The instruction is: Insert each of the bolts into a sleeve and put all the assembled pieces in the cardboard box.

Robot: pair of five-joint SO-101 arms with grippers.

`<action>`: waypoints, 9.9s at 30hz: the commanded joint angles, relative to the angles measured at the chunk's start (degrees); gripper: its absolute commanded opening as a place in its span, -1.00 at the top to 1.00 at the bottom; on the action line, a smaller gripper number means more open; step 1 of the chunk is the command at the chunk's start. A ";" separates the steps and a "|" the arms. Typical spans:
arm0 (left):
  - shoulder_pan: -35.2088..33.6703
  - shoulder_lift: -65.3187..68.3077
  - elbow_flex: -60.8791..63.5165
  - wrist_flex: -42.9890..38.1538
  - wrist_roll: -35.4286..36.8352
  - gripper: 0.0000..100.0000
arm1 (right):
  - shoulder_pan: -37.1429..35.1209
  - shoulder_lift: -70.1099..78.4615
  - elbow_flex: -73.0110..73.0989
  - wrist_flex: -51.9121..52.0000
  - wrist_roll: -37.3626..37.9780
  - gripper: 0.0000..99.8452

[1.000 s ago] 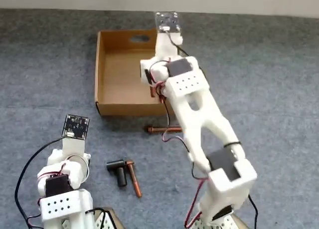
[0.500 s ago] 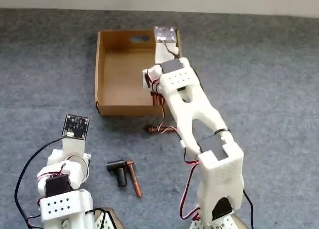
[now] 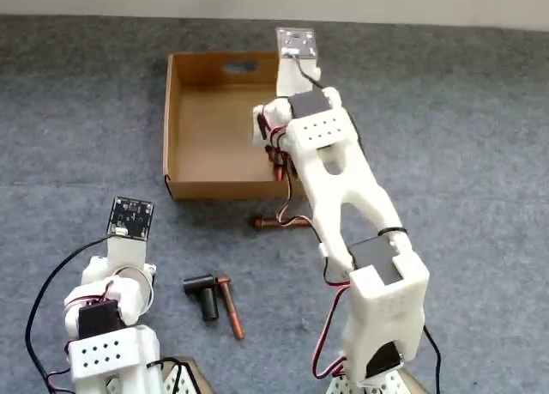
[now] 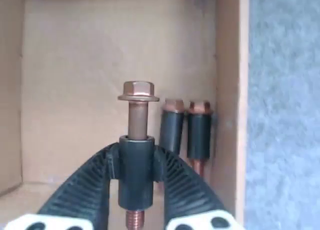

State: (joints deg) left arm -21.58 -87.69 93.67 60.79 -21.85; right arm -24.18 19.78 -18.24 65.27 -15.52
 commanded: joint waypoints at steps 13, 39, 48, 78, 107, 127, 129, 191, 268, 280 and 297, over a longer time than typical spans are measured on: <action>-0.57 -0.57 -0.13 -0.88 -0.18 0.95 | -3.38 8.04 2.33 -12.18 -0.62 0.99; -0.57 -0.57 -0.13 -0.79 -0.18 0.96 | -3.12 10.68 1.01 -10.42 -4.84 0.70; -0.57 -0.57 -0.13 -0.79 -0.18 0.96 | -2.77 -1.36 -5.14 2.42 3.08 0.70; -0.57 -0.57 -0.13 -0.79 -0.18 0.96 | -0.48 -27.91 -4.97 30.99 8.44 0.70; -0.57 -0.57 -0.13 -0.70 -0.09 0.96 | -0.13 -63.43 73.80 -7.60 33.41 0.69; -13.41 -0.57 -1.27 -3.34 4.04 0.96 | -26.95 -63.43 74.86 -7.08 23.65 0.69; -16.48 -0.57 -1.10 -5.45 7.12 0.96 | -29.93 -63.43 74.86 -7.08 20.92 0.69; -17.10 -0.57 1.98 -12.04 7.82 0.96 | -41.19 -31.69 66.68 -33.01 26.55 0.86; -17.45 -0.57 1.89 -12.13 7.82 0.96 | -38.29 -18.95 54.37 -24.04 38.24 0.98; -17.45 -0.57 1.89 -12.13 7.82 0.96 | -31.60 -27.65 53.85 -22.55 22.07 0.99; -17.10 -0.57 1.98 -12.13 7.82 0.95 | 2.59 -57.89 81.89 -18.24 23.03 0.99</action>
State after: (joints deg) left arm -39.52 -87.60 95.87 49.63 -14.20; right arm -26.99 -35.34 61.32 46.37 2.86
